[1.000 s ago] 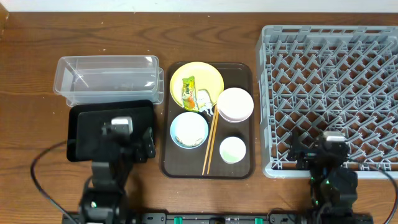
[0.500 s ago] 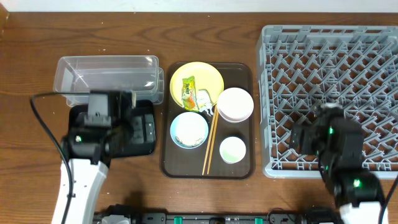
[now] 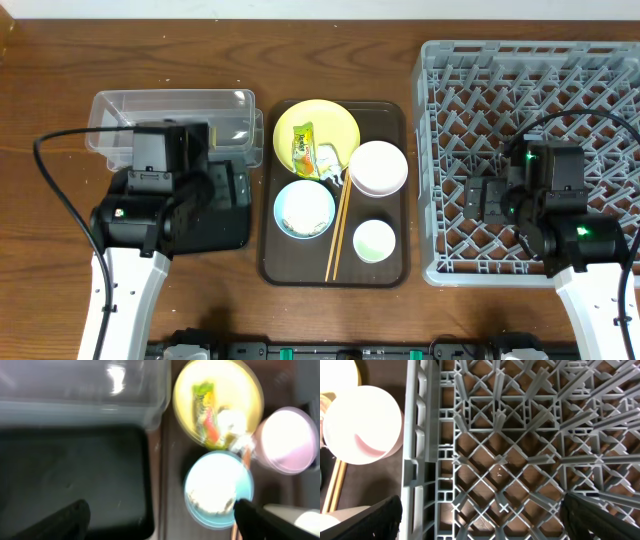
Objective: Sort waste into correct bins and load items into the dishwasher rack
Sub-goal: 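Reach the left gripper to the snack wrapper on the yellow plate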
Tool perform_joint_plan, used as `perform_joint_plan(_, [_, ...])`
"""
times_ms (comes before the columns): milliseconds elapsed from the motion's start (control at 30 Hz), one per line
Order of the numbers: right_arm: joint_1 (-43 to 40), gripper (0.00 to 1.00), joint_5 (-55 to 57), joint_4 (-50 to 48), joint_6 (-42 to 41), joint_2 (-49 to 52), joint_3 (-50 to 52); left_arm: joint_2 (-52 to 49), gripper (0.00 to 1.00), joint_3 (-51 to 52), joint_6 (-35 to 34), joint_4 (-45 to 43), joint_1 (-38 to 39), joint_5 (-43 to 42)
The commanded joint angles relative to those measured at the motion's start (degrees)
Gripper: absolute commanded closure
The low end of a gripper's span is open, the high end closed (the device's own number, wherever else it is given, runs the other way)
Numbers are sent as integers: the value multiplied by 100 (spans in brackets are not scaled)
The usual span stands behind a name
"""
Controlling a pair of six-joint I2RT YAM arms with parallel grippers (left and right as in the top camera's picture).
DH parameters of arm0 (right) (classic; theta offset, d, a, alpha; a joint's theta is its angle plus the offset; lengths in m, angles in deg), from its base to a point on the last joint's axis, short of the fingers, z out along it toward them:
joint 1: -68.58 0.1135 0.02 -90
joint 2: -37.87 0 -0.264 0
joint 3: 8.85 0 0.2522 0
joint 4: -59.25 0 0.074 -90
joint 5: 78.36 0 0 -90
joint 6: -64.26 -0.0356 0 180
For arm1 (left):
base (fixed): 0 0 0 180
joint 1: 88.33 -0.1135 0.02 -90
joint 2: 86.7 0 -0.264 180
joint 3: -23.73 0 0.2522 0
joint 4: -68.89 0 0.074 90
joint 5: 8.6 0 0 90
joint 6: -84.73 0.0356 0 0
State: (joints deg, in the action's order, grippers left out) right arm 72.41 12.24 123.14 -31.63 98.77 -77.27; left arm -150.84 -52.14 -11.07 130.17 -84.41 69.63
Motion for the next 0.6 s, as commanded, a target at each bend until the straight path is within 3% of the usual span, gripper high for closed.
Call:
perform_joint_plan(0, [85, 1, -109, -7, -9, -4, -122, -46, 6, -94, -188, -369, 31, -304])
perform_joint_plan(333, [85, 1, -109, -4, -11, -4, -122, -857, 11, -120, -177, -2332, 706, -195])
perform_joint_plan(567, [85, 1, -109, 2, -9, -4, -122, -2205, 16, -920, -111, -2245, 1134, 219])
